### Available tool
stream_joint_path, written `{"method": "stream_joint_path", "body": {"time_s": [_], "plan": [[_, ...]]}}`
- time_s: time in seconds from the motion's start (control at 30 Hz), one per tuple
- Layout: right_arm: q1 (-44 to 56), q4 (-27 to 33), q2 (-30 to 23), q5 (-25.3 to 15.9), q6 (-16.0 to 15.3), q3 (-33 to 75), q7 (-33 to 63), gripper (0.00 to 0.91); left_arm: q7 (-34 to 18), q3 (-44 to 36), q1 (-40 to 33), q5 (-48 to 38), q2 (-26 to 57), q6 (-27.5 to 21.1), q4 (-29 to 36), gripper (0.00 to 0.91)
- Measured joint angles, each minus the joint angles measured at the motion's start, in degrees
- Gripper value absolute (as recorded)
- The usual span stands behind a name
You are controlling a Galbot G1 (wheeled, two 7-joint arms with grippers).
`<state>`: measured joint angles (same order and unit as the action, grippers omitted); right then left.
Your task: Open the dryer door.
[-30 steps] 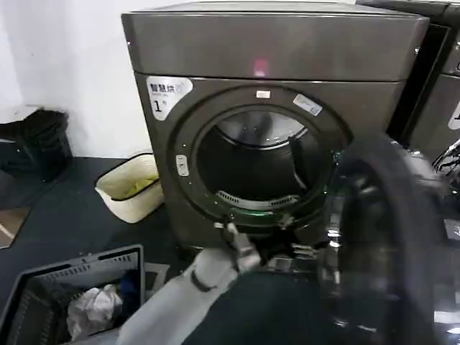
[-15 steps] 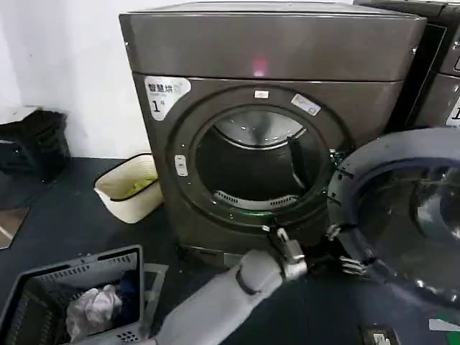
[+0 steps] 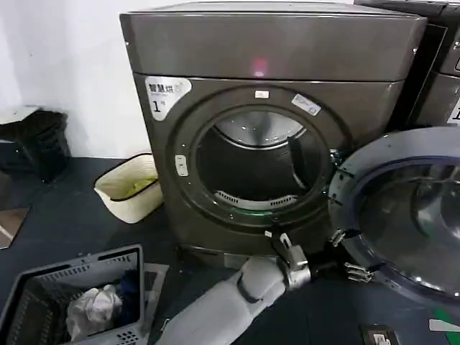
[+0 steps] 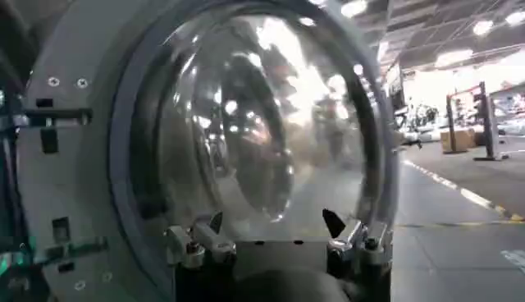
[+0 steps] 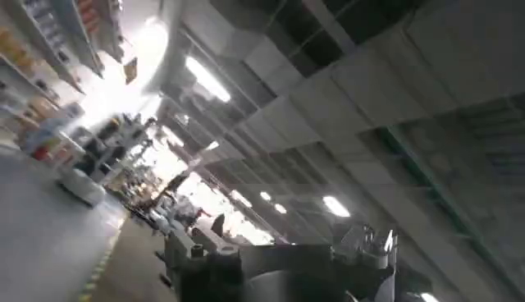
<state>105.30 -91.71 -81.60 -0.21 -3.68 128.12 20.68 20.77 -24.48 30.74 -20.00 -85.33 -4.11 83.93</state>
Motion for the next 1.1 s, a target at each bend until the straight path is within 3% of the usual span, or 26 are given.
{"method": "stream_joint_path", "body": {"time_s": [0.33, 0.63, 0.87, 1.1], "plan": [[0.0, 2.0, 1.8, 0.9, -1.2, -0.4, -0.8, 0.907, -8.3, 6.4, 8.1, -5.5, 14.5, -11.4, 16.7, 0.907], [-0.4, 0.9, 2.1, 4.4, -0.3, -3.1, -2.5, 0.907, -22.1, 22.7, 21.6, -14.0, 30.2, -26.1, 31.2, 0.907], [-1.1, -0.6, 0.8, 4.9, 2.2, -6.4, -3.5, 0.907, -30.9, 32.5, 25.5, -25.7, 41.0, -37.4, 33.7, 0.907], [-2.0, -1.5, 0.4, 7.1, 2.6, -9.5, -4.8, 0.907, -41.5, 36.2, 27.6, -45.2, 54.4, -38.1, 34.0, 0.907]]}}
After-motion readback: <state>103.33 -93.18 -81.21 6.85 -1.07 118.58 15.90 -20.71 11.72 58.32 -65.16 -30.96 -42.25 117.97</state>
